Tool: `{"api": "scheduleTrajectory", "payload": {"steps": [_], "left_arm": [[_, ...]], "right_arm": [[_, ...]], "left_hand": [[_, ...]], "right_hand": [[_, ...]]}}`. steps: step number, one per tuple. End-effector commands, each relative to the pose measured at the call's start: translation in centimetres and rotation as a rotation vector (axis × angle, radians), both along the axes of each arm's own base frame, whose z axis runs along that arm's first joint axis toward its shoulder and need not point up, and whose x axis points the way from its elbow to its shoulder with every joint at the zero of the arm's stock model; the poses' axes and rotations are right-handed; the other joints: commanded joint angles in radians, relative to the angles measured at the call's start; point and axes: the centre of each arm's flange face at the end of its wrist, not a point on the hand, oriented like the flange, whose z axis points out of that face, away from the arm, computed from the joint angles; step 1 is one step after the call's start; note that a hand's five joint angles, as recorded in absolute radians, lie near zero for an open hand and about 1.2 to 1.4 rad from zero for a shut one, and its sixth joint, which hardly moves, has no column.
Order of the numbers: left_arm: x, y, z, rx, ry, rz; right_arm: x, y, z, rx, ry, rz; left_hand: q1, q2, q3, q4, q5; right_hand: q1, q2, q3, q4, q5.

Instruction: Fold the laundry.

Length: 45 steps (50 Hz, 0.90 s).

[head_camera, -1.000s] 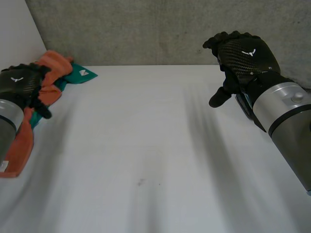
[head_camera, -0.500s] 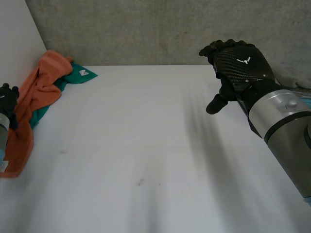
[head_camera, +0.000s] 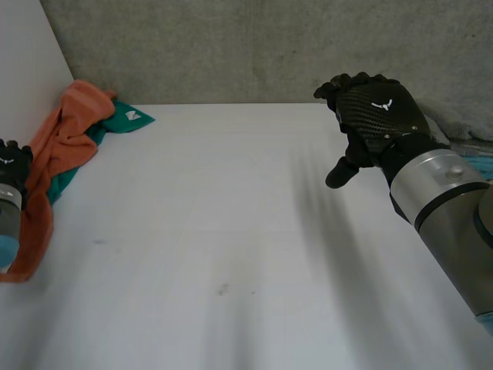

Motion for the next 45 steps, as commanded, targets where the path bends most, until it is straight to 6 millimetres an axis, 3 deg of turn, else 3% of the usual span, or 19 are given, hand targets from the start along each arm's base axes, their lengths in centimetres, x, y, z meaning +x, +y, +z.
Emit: {"api": "scheduleTrajectory", "payload": {"steps": [1, 27, 32, 41, 44, 45], "left_arm": [[0.1, -0.4, -0.7, 0.014, 0.002, 0.001], [0.6, -1.5, -2.3, 0.048, -0.043, 0.003], [1.7, -1.8, -2.7, 0.059, -0.06, 0.025], [2.3, -2.1, -2.9, 0.055, -0.062, 0.036], [2.3, -2.2, -3.0, 0.058, -0.061, 0.036], [2.3, -2.2, -3.0, 0.058, -0.063, 0.036]], "right_arm": [[0.1, 0.0, -0.3, 0.009, 0.005, 0.001], [0.1, -0.2, -1.0, 0.025, 0.016, 0.001], [0.2, -0.2, -1.0, 0.026, 0.017, 0.001], [0.2, -0.2, -1.2, 0.03, 0.019, 0.001], [0.2, -0.2, -1.2, 0.032, 0.02, 0.001], [0.2, -0.2, -1.2, 0.032, 0.02, 0.001]], "left_hand": [[0.083, 0.053, 0.05, 0.053, 0.034], [0.095, 0.065, 0.062, 0.065, 0.046], [0.101, 0.071, 0.068, 0.071, 0.052], [0.247, 0.217, 0.215, 0.217, 0.198], [0.347, 0.317, 0.314, 0.317, 0.298], [0.481, 0.451, 0.448, 0.451, 0.432]], "right_hand": [[-0.03, -0.036, -0.01, -0.023, -0.047], [-0.03, -0.036, -0.01, -0.023, -0.047], [-0.03, -0.036, -0.01, -0.023, -0.047], [-0.03, -0.036, -0.01, -0.023, -0.047], [-0.03, -0.036, -0.01, -0.023, -0.047], [-0.03, -0.036, -0.01, -0.023, -0.047]]}}
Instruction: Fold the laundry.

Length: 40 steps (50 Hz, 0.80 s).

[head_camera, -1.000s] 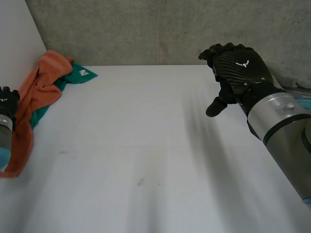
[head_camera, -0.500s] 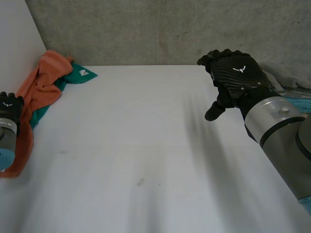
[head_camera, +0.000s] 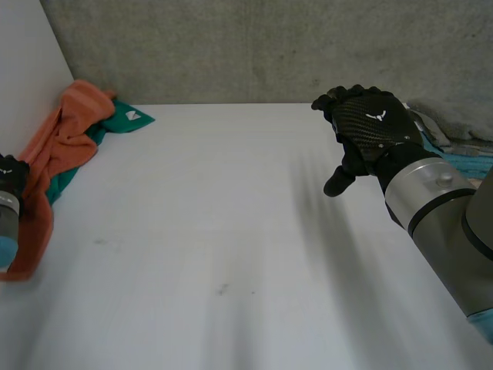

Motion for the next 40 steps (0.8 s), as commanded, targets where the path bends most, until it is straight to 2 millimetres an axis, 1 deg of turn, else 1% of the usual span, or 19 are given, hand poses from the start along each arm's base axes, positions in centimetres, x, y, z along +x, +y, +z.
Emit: {"api": "scheduleTrajectory", "payload": {"steps": [1, 3, 4, 10, 12, 15, 18, 19, 22, 23, 26, 27, 30, 31, 33, 34, 37, 38, 40], "left_arm": [[0.1, -0.2, -0.2, 0.006, 0.001, 0.002], [0.1, -0.2, -0.1, 0.008, 0.003, 0.004], [0.1, -0.1, -0.1, 0.01, 0.003, 0.005], [0.0, 0.3, 0.2, 0.01, -0.006, 0.08], [-1.1, 0.6, 1.2, -0.012, -0.001, 0.084], [-4.4, 1.3, 2.6, -0.039, 0.012, 0.021], [-7.0, 2.3, 3.0, -0.044, 0.042, -0.036], [-8.9, 3.1, 3.6, -0.055, 0.071, -0.076], [-12.4, 4.7, 4.9, -0.081, 0.131, -0.155], [-14.8, 6.0, 5.8, -0.091, 0.18, -0.213], [-18.2, 8.2, 6.9, -0.095, 0.255, -0.301], [-20.2, 9.6, 7.6, -0.091, 0.306, -0.352], [-23.0, 12.1, 8.3, -0.069, 0.383, -0.428], [-24.8, 14.0, 8.5, -0.042, 0.428, -0.483], [-26.8, 16.2, 8.6, -0.011, 0.471, -0.547], [-28.6, 18.4, 8.6, 0.022, 0.506, -0.611], [-30.7, 21.4, 8.5, 0.071, 0.534, -0.7], [-31.7, 23.1, 8.4, 0.095, 0.542, -0.75], [-32.4, 24.5, 8.1, 0.118, 0.544, -0.793]], "right_arm": [[0.0, 0.0, -0.1, 0.002, 0.001, 0.0], [0.0, 0.0, -0.1, 0.002, 0.001, 0.0], [0.0, 0.0, -0.1, 0.002, 0.001, 0.0], [0.0, 0.0, 0.0, 0.001, 0.001, 0.0], [0.0, 0.0, 0.0, 0.0, 0.0, 0.0], [0.0, 0.0, 0.2, -0.006, -0.002, 0.0], [0.0, 0.1, 0.5, -0.013, -0.006, 0.0], [0.0, 0.1, 0.5, -0.013, -0.006, 0.0], [-0.2, -0.1, 0.8, -0.022, -0.011, -0.006], [-0.2, -0.2, 0.9, -0.025, -0.012, -0.009], [-0.4, -0.3, 1.3, -0.034, -0.018, -0.015], [-0.4, -0.3, 1.4, -0.039, -0.02, -0.015], [-0.5, -0.1, 1.9, -0.051, -0.026, -0.015], [-0.6, -0.1, 2.0, -0.054, -0.03, -0.017], [-0.7, -0.1, 2.4, -0.065, -0.036, -0.018], [-0.7, -0.1, 2.7, -0.074, -0.041, -0.02], [-0.7, -0.1, 2.9, -0.078, -0.043, -0.02], [-0.8, -0.1, 3.0, -0.082, -0.043, -0.021], [-0.8, -0.1, 3.0, -0.082, -0.043, -0.021]], "left_hand": [[0.429, 0.438, 0.439, 0.437, 0.441], [0.897, 0.906, 0.907, 0.905, 0.909], [1.037, 1.046, 1.047, 1.044, 1.048], [1.061, 1.07, 1.071, 1.069, 1.073], [1.061, 1.07, 1.071, 1.069, 1.073], [1.061, 1.07, 1.071, 1.069, 1.073], [1.061, 1.07, 1.071, 1.069, 1.073], [1.061, 1.07, 1.071, 1.069, 1.073], [1.061, 1.07, 1.071, 1.069, 1.073], [1.061, 1.07, 1.071, 1.069, 1.073], [1.061, 1.07, 1.071, 1.069, 1.073], [1.061, 1.07, 1.071, 1.069, 1.073], [1.061, 1.07, 1.071, 1.069, 1.073], [1.061, 1.07, 1.071, 1.069, 1.073], [1.061, 1.07, 1.071, 1.069, 1.073], [1.061, 1.07, 1.071, 1.069, 1.073], [1.061, 1.07, 1.071, 1.069, 1.073], [1.061, 1.07, 1.071, 1.069, 1.073], [1.061, 1.07, 1.071, 1.069, 1.073]], "right_hand": [[-0.03, -0.036, -0.01, -0.023, -0.047], [-0.03, -0.036, -0.01, -0.023, -0.047], [-0.03, -0.036, -0.01, -0.023, -0.047], [-0.03, -0.036, -0.01, -0.023, -0.047], [-0.03, -0.036, -0.01, -0.023, -0.047], [-0.03, -0.036, -0.01, -0.023, -0.047], [-0.03, -0.036, -0.01, -0.023, -0.047], [-0.03, -0.036, -0.01, -0.023, -0.047], [-0.03, -0.036, -0.01, -0.023, -0.047], [-0.03, -0.036, -0.01, -0.023, -0.047], [-0.03, -0.036, -0.01, -0.023, -0.047], [-0.03, -0.036, -0.01, -0.023, -0.047], [-0.03, -0.036, -0.01, -0.023, -0.047], [-0.03, -0.036, -0.01, -0.023, -0.047], [-0.03, -0.036, -0.01, -0.023, -0.047], [-0.03, -0.036, -0.01, -0.023, -0.047], [-0.03, -0.036, -0.01, -0.023, -0.047], [-0.03, -0.036, -0.01, -0.023, -0.047], [-0.03, -0.036, -0.01, -0.023, -0.047]]}}
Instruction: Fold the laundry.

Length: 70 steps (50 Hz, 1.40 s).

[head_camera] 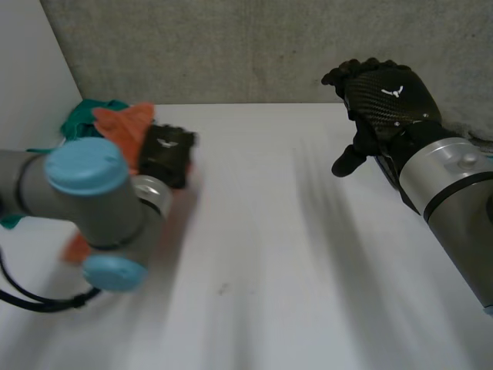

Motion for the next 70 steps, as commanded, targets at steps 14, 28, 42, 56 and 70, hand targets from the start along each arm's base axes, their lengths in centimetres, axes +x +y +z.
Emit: {"api": "scheduleTrajectory", "payload": {"steps": [14, 28, 42, 56, 70], "left_arm": [[-2.5, 9.9, 2.1, 0.121, 0.016, -0.34], [4.8, 3.5, 6.7, 0.046, 0.067, -0.027], [7.8, -4.5, 2.4, 0.084, -0.003, 0.055], [7.8, -7.2, 0.5, 0.023, 0.009, 0.068], [6.6, -8.9, -0.7, 0.008, 0.017, 0.011]], "right_arm": [[-0.7, -1.4, 0.5, -0.016, 0.001, -0.012], [0.5, -2.4, -5.5, 0.144, 0.375, 0.071], [5.2, 2.2, -9.3, 0.355, 0.2, 0.212], [9.4, 0.9, -15.2, 0.256, 0.405, 0.204], [7.7, 2.2, -8.3, 0.038, 0.456, 0.22]], "left_hand": [[-0.804, -0.962, -0.914, -0.945, -0.905], [-0.837, -0.995, -0.947, -0.978, -0.938], [-0.819, -0.977, -0.929, -0.961, -0.92], [-0.822, -0.98, -0.932, -0.964, -0.923], [-0.828, -0.986, -0.938, -0.969, -0.929]], "right_hand": [[-0.03, -0.036, -0.01, -0.023, -0.047], [-0.03, -0.036, -0.01, -0.023, -0.047], [-0.03, -0.036, -0.01, -0.023, -0.047], [0.702, 0.695, 0.721, 0.709, 0.685], [1.192, 1.185, 1.212, 1.199, 1.175]]}}
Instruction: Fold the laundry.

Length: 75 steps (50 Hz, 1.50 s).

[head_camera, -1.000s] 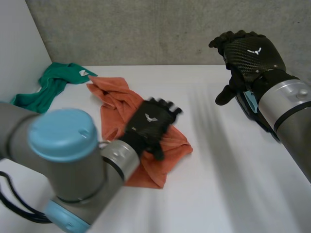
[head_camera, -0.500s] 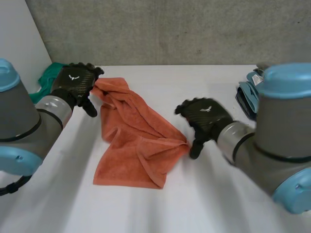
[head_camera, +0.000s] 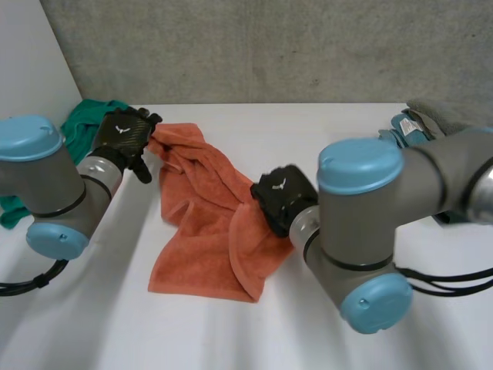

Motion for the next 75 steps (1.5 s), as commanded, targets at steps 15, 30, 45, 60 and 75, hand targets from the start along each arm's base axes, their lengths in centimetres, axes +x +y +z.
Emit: {"api": "scheduleTrajectory", "payload": {"steps": [15, 30, 45, 60, 75], "left_arm": [[-4.1, -2.2, -3.4, -0.011, -0.017, -0.126], [-7.3, -2.6, -5.5, -0.084, -0.125, -0.176], [-5.7, -3.4, 7.2, -0.345, -0.032, -0.009], [-4.0, 0.0, 19.6, -0.622, 0.123, 0.111], [-3.6, 10.2, 3.1, 0.035, -0.184, -0.039]], "right_arm": [[-5.7, 10.8, 11.6, -0.274, 0.043, 0.353], [-8.1, 14.8, 13.5, -0.333, -0.023, 0.451], [-6.9, 2.6, 13.0, -0.385, 0.02, 0.169], [-4.0, -4.3, 23.2, -0.893, -0.235, 0.015], [-7.8, -1.4, 5.6, -0.349, 0.245, 0.313]], "left_hand": [[-0.021, -0.016, -0.025, -0.015, -0.011], [0.706, 0.711, 0.702, 0.712, 0.716], [1.162, 1.167, 1.158, 1.168, 1.171], [1.162, 1.167, 1.158, 1.168, 1.171], [1.162, 1.167, 1.158, 1.168, 1.171]], "right_hand": [[0.422, 0.228, 0.22, 0.212, 0.238], [0.422, 0.228, 0.22, 0.212, 0.238], [0.422, 0.228, 0.22, 0.212, 0.238], [0.422, 0.228, 0.22, 0.212, 0.238], [0.422, 0.228, 0.22, 0.212, 0.238]]}}
